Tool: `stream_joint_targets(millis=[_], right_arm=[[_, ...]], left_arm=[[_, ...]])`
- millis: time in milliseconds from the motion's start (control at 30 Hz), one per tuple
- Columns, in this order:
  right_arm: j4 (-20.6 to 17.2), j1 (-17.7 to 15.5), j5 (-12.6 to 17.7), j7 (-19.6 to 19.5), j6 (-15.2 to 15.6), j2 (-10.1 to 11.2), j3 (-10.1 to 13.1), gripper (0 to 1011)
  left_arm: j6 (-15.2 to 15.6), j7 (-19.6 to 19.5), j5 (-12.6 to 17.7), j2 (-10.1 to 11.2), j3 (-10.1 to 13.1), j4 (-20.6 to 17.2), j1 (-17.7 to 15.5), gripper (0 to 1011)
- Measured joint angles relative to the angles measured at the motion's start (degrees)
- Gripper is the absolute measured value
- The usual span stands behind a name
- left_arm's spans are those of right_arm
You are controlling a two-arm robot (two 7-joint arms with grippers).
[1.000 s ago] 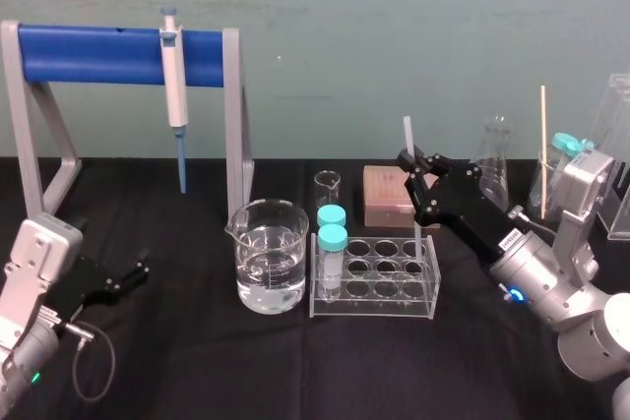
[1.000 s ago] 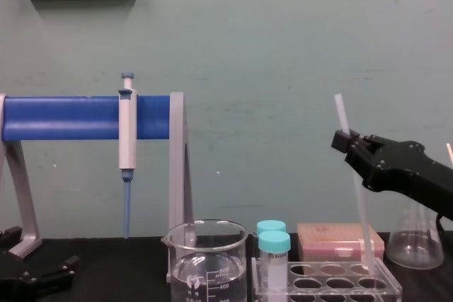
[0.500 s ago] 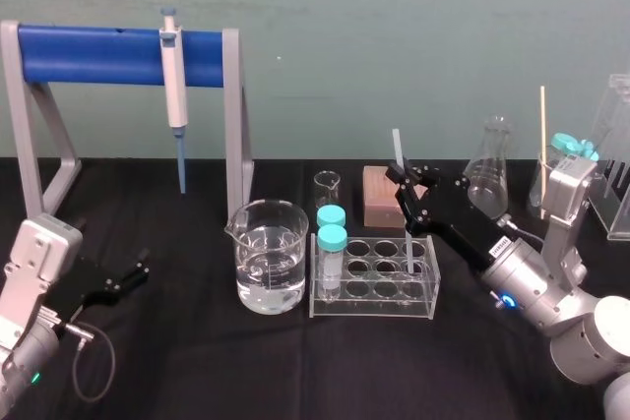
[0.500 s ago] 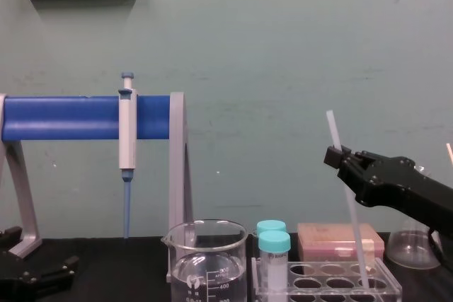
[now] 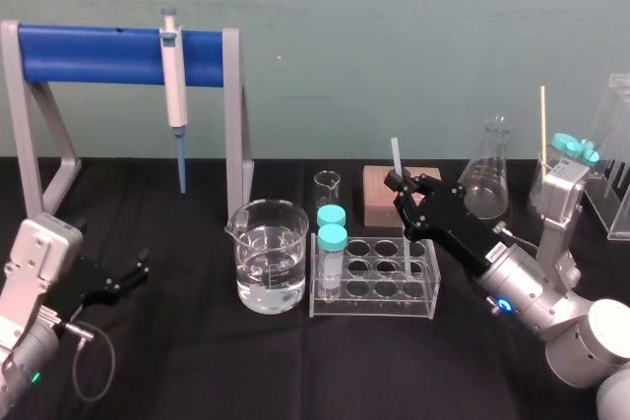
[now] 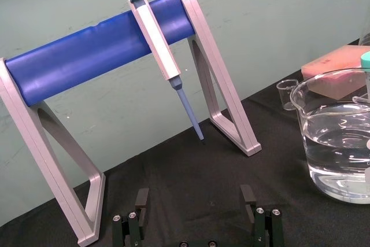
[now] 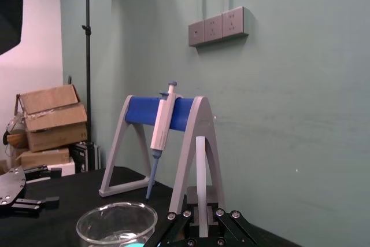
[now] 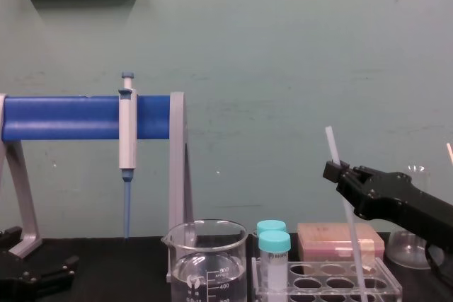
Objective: Pick up the stirring rod with one hand, then place it down.
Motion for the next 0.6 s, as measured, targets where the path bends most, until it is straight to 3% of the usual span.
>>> stream_joint_targets(millis=[600], right_arm=[[4.5, 1.6, -0.2, 0.2, 1.5, -0.9, 0.0, 72]], left_arm=[[0.0, 0.0, 0.0, 0.0, 0.0, 0.0, 0.0, 1000]])
